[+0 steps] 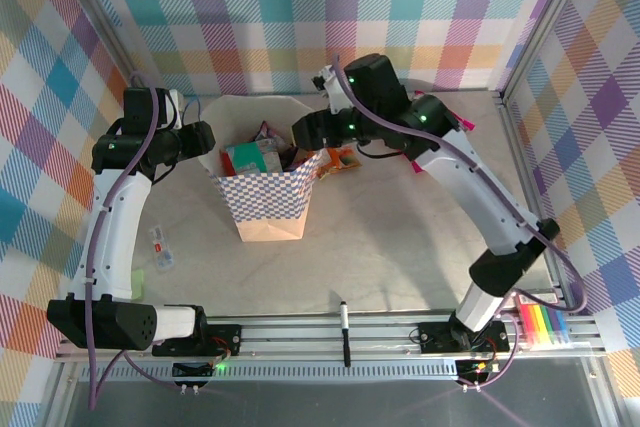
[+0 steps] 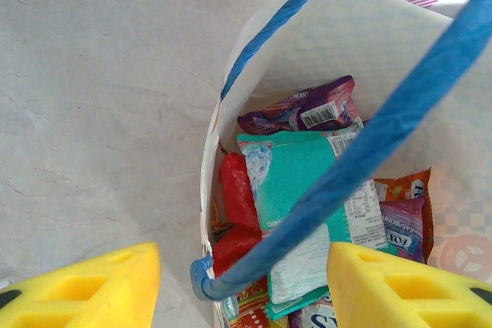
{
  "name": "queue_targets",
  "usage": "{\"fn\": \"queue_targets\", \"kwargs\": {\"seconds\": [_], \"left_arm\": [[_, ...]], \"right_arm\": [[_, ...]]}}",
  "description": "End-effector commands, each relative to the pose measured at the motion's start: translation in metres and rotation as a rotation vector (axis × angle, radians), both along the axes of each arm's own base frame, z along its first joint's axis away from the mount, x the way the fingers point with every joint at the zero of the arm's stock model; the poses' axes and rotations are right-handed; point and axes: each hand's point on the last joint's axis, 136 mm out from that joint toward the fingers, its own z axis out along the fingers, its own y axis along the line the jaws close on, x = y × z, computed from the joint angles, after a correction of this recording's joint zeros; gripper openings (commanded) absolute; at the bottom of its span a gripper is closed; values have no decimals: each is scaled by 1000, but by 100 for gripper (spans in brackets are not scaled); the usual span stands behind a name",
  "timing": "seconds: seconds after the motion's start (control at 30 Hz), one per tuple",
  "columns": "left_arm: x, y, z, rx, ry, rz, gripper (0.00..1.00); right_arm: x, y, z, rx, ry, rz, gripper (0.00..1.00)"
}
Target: Place the snacks into the paper bag
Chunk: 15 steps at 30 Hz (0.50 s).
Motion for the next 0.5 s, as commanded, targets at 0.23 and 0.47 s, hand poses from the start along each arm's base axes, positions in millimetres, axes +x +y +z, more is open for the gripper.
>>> {"fn": "queue_targets", "kwargs": {"seconds": [0.23,0.47], "left_arm": [[1,-1,5,-17,-27,-9,59],[5,1,4,-8,-26,-3,59]], "right_arm": [[17,-63,-29,21,53,-209,69],[27,-96,-57,42,146,-298,71]]}}
